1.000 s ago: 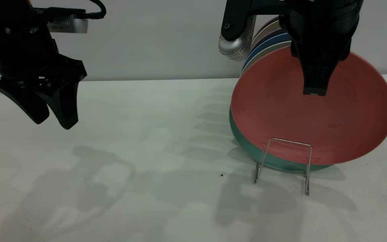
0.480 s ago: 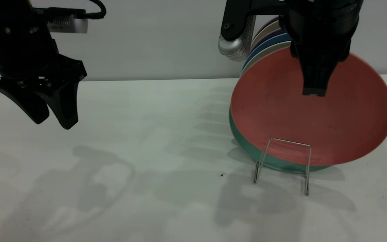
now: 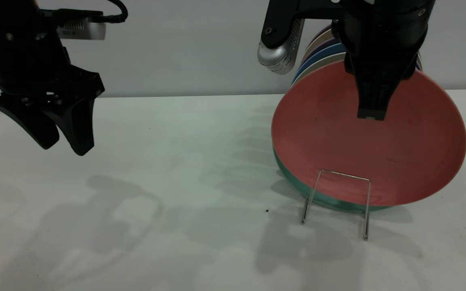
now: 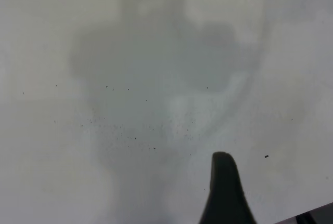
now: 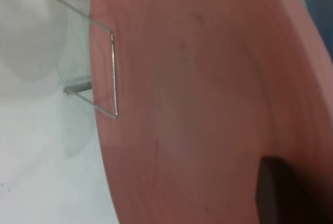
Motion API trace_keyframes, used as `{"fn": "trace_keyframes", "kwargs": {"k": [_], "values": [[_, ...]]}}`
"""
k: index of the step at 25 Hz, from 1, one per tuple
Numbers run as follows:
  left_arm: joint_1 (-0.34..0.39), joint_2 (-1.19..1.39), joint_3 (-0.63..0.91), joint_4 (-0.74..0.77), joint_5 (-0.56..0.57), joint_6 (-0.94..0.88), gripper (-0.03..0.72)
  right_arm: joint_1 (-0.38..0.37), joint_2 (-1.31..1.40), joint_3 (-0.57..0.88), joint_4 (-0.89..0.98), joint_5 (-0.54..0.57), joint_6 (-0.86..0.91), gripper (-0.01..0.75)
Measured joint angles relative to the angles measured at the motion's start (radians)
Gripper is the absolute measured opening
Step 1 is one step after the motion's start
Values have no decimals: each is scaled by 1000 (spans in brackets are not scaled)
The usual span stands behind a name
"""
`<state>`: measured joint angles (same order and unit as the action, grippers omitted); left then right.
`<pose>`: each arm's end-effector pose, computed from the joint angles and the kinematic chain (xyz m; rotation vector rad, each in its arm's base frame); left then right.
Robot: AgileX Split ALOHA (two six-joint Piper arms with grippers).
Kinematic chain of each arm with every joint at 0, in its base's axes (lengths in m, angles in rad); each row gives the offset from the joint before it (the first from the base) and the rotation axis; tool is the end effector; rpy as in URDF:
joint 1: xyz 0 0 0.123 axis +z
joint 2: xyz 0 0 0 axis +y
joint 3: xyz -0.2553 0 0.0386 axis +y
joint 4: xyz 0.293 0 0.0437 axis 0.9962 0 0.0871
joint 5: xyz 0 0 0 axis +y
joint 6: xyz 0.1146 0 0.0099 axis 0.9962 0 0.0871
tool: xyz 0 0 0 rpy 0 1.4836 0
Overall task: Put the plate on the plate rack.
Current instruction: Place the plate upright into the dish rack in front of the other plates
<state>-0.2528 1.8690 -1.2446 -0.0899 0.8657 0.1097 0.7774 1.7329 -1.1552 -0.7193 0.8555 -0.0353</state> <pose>0.3799 -0.1063 0.1067 0.4595 2.9412 -0.1269 0.3141 0.2287 0.1522 -1.5377 2.1644 -0.6478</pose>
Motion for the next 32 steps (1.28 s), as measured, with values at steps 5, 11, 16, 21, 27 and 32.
{"fn": "trace_keyframes", "kwargs": {"k": [5, 11, 16, 21, 27, 32], "values": [[0, 0, 0, 0, 3, 0, 539, 0, 0, 0, 2, -1, 0, 78], [0, 0, 0, 0, 3, 0, 539, 0, 0, 0, 12, -5, 0, 97], [0, 0, 0, 0, -12, 8, 539, 0, 0, 0, 58, -25, 0, 141], [0, 0, 0, 0, -17, 68, 539, 0, 0, 0, 76, -37, 0, 194], [0, 0, 0, 0, -17, 82, 539, 0, 0, 0, 97, -48, 0, 233], [0, -21, 0, 0, -17, 96, 539, 0, 0, 0, 94, -45, 7, 238]]}}
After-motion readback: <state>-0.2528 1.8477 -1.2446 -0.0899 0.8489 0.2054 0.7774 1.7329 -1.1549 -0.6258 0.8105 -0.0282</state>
